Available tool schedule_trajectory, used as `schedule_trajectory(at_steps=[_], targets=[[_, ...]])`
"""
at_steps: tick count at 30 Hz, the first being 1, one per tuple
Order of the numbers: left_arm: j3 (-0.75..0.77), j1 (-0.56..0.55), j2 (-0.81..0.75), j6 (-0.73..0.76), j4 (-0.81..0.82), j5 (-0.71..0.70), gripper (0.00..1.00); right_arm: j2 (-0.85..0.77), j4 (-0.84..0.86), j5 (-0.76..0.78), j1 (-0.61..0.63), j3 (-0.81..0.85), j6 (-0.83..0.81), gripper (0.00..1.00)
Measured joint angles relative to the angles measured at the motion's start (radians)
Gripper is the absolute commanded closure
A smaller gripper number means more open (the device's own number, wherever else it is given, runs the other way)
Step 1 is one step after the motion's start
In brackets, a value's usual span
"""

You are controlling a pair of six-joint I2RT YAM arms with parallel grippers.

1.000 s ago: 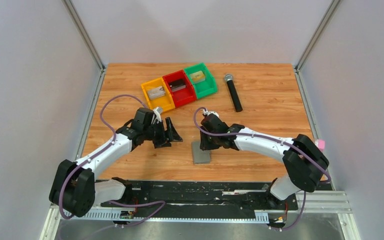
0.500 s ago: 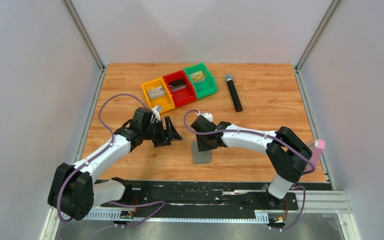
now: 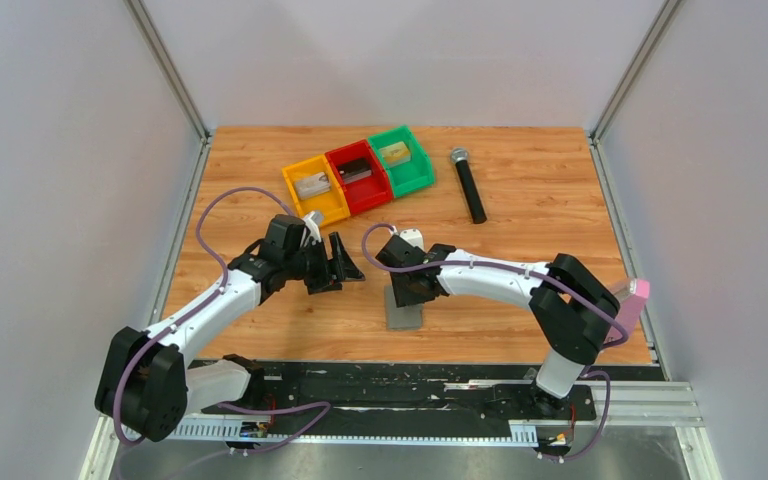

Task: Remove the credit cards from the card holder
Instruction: Open the card holder at the center of the board.

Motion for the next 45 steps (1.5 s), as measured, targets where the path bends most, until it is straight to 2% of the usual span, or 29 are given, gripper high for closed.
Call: schedule_trajectory(at_steps=[11,15,25,45], targets=[[-0.018,-0.001,-0.006,-0.002,0.001,0.000,0.20,-0.006,-0.028,-0.011,0.006,0.005,0.005,0.63],[-0.018,-0.001,-0.010,-0.003,0.002,0.000,0.20,-0.004,-0.027,-0.012,0.006,0.005,0.008,0.66],[-0.027,-0.015,-0.010,-0.005,0.003,0.000,0.23,-0.002,-0.018,-0.011,0.007,-0.002,0.024,1.00],[-0.031,-0.068,0.008,-0.037,0.023,-0.019,0.26,-0.165,0.153,-0.039,0.005,-0.178,0.025,1.00]])
